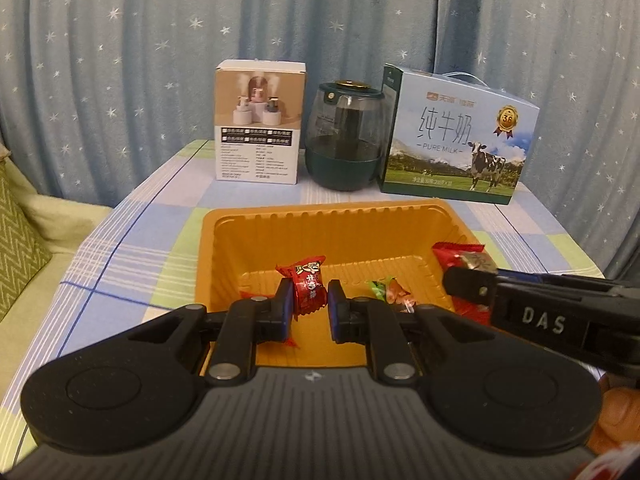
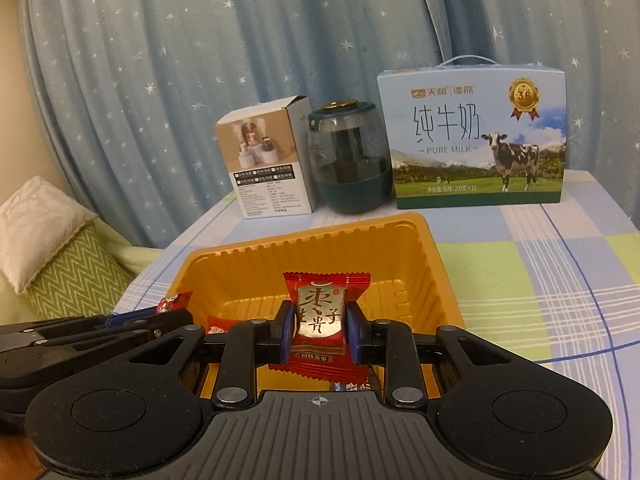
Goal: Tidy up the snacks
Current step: 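Carry both candies over the orange tray and release them inside, then move both open tools back toward the remaining snacks, then grasp the red-and-white wrapped candy with the left tool while the right tool grasps a clear-wrapped candy, then carry both candies over the orange tray and open both tools to drop them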
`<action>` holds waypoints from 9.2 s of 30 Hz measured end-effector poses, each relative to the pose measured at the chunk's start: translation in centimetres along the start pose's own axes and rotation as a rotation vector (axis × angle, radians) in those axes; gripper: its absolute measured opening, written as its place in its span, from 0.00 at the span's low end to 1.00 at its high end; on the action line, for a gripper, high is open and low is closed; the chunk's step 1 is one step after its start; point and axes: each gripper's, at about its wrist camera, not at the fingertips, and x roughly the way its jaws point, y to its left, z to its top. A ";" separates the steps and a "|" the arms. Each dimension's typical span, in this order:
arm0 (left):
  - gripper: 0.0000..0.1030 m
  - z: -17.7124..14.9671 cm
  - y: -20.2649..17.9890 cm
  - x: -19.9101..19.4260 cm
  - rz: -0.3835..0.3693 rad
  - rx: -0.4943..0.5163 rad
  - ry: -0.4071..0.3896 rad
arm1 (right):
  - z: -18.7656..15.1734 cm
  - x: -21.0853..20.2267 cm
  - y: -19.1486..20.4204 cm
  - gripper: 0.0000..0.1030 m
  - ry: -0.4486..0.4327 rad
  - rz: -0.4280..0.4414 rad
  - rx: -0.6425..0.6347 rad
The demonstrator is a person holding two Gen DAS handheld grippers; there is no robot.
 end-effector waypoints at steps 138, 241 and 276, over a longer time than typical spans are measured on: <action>0.20 -16.2 -3.3 -11.0 -0.045 0.130 0.193 | -12.7 -8.7 -5.0 0.43 0.335 0.126 -0.426; 0.20 -0.7 -0.6 -4.3 0.008 -0.042 0.000 | -1.2 -4.3 0.3 0.20 -0.018 -0.016 -0.034; 0.41 -0.6 2.3 -1.1 0.049 -0.116 0.015 | -1.2 -1.2 -2.3 0.20 0.000 -0.018 0.042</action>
